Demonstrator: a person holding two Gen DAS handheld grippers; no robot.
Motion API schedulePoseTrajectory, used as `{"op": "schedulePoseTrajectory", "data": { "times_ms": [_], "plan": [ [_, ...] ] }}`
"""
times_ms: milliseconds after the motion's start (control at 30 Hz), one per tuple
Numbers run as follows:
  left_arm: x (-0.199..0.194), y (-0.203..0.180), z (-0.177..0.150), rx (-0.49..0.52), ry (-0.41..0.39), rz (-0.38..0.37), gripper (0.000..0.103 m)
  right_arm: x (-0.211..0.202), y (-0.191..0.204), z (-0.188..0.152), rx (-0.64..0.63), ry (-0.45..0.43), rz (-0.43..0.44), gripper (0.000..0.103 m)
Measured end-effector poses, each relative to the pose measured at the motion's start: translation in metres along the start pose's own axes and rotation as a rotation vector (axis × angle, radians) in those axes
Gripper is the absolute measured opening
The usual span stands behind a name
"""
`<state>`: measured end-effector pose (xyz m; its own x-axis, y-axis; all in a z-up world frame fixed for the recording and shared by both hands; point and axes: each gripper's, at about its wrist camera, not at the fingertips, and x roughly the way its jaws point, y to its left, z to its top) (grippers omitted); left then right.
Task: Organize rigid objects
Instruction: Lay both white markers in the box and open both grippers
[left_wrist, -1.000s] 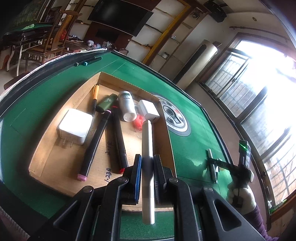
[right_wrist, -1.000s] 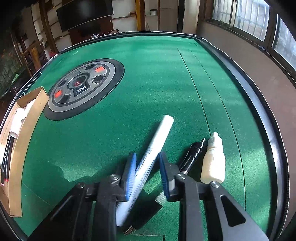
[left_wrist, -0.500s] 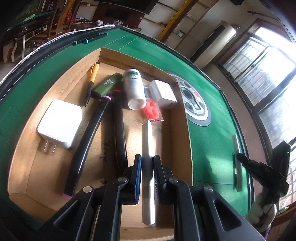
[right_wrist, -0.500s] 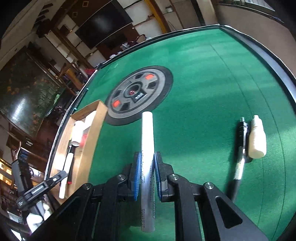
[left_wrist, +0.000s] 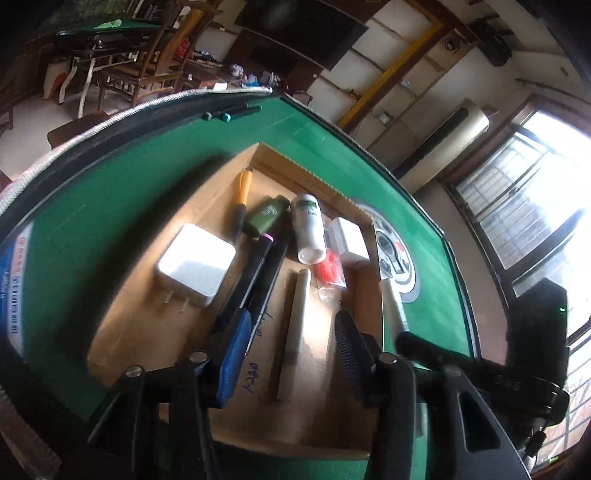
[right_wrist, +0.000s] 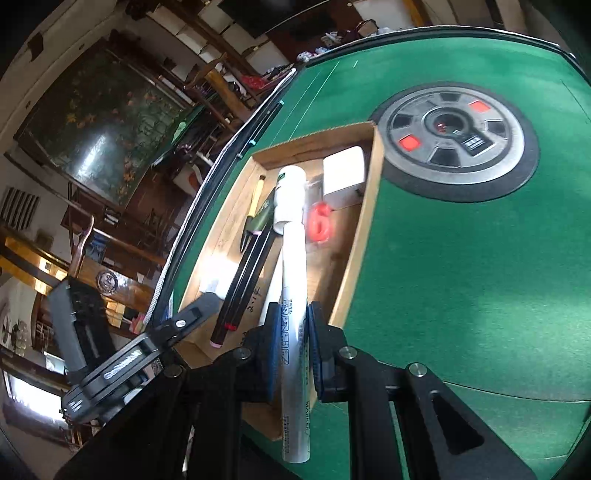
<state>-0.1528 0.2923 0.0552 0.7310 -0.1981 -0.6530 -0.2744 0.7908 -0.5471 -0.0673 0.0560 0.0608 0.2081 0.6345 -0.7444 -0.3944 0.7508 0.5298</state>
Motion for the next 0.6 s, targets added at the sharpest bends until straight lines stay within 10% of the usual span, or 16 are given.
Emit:
{"op": "schedulePoseTrajectory", "data": {
  "times_ms": [300,600],
  "plan": [
    [-0.043,0.029,0.004,0.01,-0.114,0.054,0.059,0.068,0.033,-0.005,-0.055,0.066,-0.173,0.013],
    [-0.048,0.021,-0.003,0.071,-0.139,0.049,0.062,0.03,0.031,-0.012,-0.123,-0.08,-0.188,0.032]
  ]
}}
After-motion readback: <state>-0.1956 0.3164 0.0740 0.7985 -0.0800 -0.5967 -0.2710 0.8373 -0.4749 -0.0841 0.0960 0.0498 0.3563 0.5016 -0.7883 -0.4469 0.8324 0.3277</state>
